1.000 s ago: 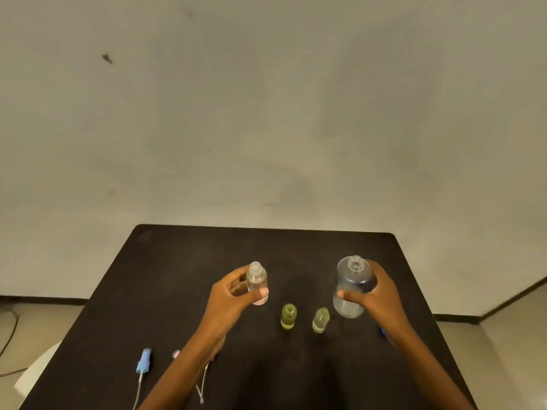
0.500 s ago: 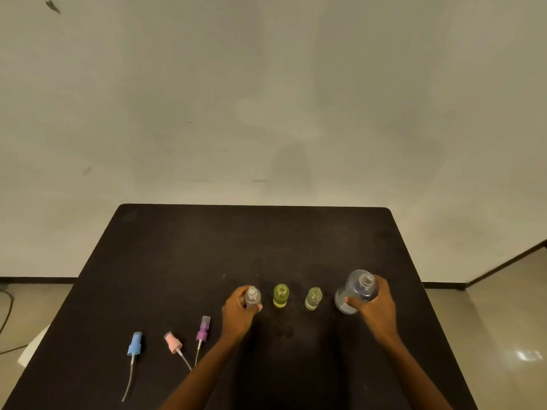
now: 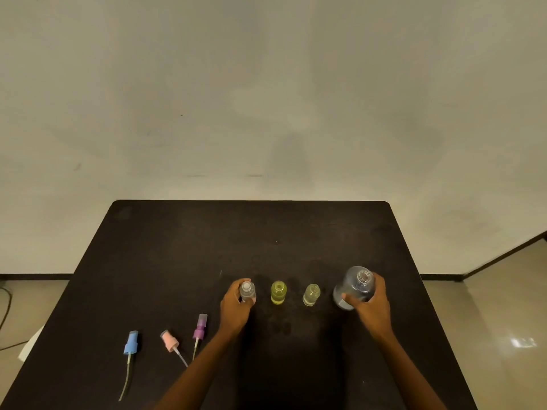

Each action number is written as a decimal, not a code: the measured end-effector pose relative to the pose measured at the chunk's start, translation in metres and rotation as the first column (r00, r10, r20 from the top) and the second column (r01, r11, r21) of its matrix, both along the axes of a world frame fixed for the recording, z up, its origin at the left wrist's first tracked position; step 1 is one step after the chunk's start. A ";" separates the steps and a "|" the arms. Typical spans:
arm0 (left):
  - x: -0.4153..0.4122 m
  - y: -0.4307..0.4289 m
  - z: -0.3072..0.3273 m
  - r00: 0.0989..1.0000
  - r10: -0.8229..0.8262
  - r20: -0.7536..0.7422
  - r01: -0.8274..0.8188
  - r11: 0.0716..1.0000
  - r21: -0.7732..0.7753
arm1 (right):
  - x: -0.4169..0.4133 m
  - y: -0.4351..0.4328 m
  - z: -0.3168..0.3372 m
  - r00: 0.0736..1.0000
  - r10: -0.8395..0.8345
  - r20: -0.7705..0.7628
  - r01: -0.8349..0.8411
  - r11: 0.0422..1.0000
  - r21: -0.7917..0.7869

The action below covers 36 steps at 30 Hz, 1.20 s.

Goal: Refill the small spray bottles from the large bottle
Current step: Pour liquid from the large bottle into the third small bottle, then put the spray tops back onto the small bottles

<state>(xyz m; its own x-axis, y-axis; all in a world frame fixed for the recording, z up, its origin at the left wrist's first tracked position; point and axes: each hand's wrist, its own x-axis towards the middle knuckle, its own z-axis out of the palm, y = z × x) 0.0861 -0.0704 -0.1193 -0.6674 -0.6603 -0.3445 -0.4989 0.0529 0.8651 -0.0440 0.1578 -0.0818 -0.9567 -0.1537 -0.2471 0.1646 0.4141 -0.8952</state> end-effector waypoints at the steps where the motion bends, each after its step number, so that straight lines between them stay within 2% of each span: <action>1: 0.000 -0.001 0.000 1.000 -0.002 0.005 0.002 1.000 -0.001 | 0.000 0.000 -0.001 1.000 0.000 0.006 0.000 1.000 -0.003; 7: 0.004 -0.002 0.003 1.000 -0.026 0.012 0.025 0.998 0.061 | -0.005 0.004 -0.006 0.999 0.017 0.033 -0.018 1.000 0.023; 12: 0.018 -0.003 0.010 0.998 -0.025 -0.049 0.031 0.990 0.141 | -0.010 0.005 -0.006 0.997 0.062 0.034 -0.065 0.995 0.082; 15: 0.037 -0.007 0.017 0.996 0.005 -0.085 0.002 0.996 0.086 | -0.009 0.009 -0.008 0.998 0.028 0.061 -0.033 0.996 0.081; 17: 0.057 -0.016 0.016 0.996 0.058 -0.065 -0.058 0.998 -0.008 | -0.004 0.014 -0.005 0.991 -0.099 0.092 0.092 0.992 0.086; 20: 0.088 -0.034 0.009 0.992 0.113 0.061 -0.103 0.985 -0.140 | 0.019 0.019 -0.006 0.946 -0.282 0.163 0.279 0.959 0.038; 23: 0.104 -0.044 0.007 0.929 0.034 0.368 0.137 0.894 -0.427 | 0.042 0.016 -0.015 0.916 -0.253 0.311 0.254 0.966 0.038; 25: 0.104 -0.042 0.010 0.857 0.031 0.514 0.280 0.810 -0.515 | 0.055 0.009 -0.017 0.898 -0.158 0.410 0.154 0.987 0.043; 28: 0.100 -0.038 0.005 0.754 0.010 0.657 0.446 0.727 -0.522 | 0.070 0.003 -0.017 0.903 -0.053 0.427 0.026 0.997 0.070; 31: 0.095 -0.038 -0.005 0.688 0.001 0.726 0.524 0.691 -0.498 | 0.075 0.001 -0.016 0.915 -0.021 0.403 -0.014 0.996 0.083; 36: 0.093 -0.038 -0.012 0.683 -0.052 0.728 0.547 0.698 -0.463 | 0.083 0.000 -0.015 0.911 0.005 0.411 -0.050 0.994 0.099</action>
